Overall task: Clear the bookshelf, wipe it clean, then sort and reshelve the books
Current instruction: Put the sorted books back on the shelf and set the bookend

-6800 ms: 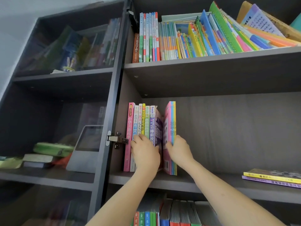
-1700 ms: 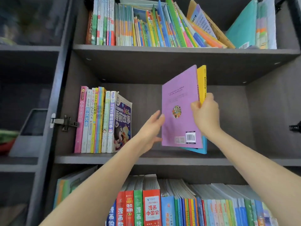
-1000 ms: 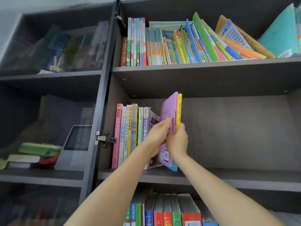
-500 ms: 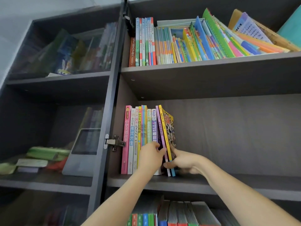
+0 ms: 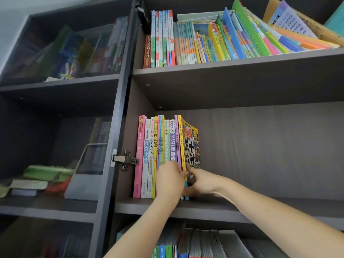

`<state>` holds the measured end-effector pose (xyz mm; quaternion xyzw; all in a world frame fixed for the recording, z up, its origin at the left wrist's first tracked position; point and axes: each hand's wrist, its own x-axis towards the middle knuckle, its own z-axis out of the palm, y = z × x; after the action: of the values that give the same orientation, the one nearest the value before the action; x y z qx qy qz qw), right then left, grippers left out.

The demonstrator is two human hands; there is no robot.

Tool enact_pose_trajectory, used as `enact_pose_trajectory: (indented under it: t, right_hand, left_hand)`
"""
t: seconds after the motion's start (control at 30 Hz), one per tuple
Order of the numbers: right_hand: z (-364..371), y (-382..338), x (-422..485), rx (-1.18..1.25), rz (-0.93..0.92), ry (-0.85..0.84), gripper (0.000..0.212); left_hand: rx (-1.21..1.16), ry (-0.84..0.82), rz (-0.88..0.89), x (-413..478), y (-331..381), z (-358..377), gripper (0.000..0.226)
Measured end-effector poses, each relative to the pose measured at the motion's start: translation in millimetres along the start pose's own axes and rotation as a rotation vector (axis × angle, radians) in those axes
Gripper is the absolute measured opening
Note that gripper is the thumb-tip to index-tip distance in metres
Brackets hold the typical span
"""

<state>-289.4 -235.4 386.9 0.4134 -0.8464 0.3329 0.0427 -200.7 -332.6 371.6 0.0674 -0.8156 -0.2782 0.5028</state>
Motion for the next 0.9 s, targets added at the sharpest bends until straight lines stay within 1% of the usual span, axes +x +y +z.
enact_pose_trajectory:
  t: [0.07, 0.17, 0.23, 0.3, 0.37, 0.43, 0.5, 0.53, 0.63, 0.77, 0.83, 0.9]
  right_hand:
    - [0.5, 2.9, 0.6, -0.007, 0.023, 0.000, 0.112]
    - [-1.3, -0.8, 1.6, 0.022, 0.065, 0.031, 0.090]
    - [-2.3, -4.0, 2.2, 0.071, 0.091, 0.056, 0.081]
    - [-2.4, -4.3, 3.3, 0.113, 0.114, 0.104, 0.075]
    - [-1.2, -4.0, 7.9, 0.151, 0.134, 0.140, 0.071]
    - [-0.6, -3.7, 13.0, 0.188, 0.129, 0.148, 0.069]
    - [-1.2, -2.5, 14.1, 0.243, 0.118, 0.135, 0.068]
    - [-1.5, -2.1, 11.8, 0.272, 0.117, 0.126, 0.069]
    - [-4.4, -3.9, 7.1, 0.313, 0.153, 0.088, 0.085]
    - [-7.0, -14.1, 10.4, 0.125, 0.190, 0.050, 0.083]
    - [-7.0, -14.0, 8.6, 0.059, 0.207, 0.038, 0.089]
    - [-5.3, -15.9, -1.1, 0.047, 0.208, 0.038, 0.092]
  left_hand:
    - [0.040, -0.008, 0.001, -1.3, -0.5, 2.0, 0.023]
    - [0.286, -0.012, 0.015, -0.2, 4.2, 2.1, 0.032]
    - [0.492, -0.027, 0.063, 1.8, 9.6, 2.8, 0.027]
    - [0.603, -0.057, 0.122, 0.2, 14.9, 6.2, 0.020]
    - [0.565, -0.050, 0.118, 2.2, 13.8, 11.6, 0.020]
    - [0.408, -0.024, 0.055, 3.0, 12.0, 8.6, 0.022]
    - [0.299, -0.009, 0.042, 3.0, 9.7, 5.6, 0.021]
    - [0.275, 0.002, 0.051, 2.4, 8.0, 4.8, 0.023]
    - [0.227, 0.035, 0.047, 4.4, 2.2, 5.0, 0.032]
    - [0.166, -0.056, -0.042, 12.0, -3.2, 7.8, 0.033]
    - [0.197, -0.073, -0.034, 12.4, -5.3, 9.5, 0.034]
    - [0.229, -0.070, -0.022, 10.5, -7.2, 11.4, 0.036]
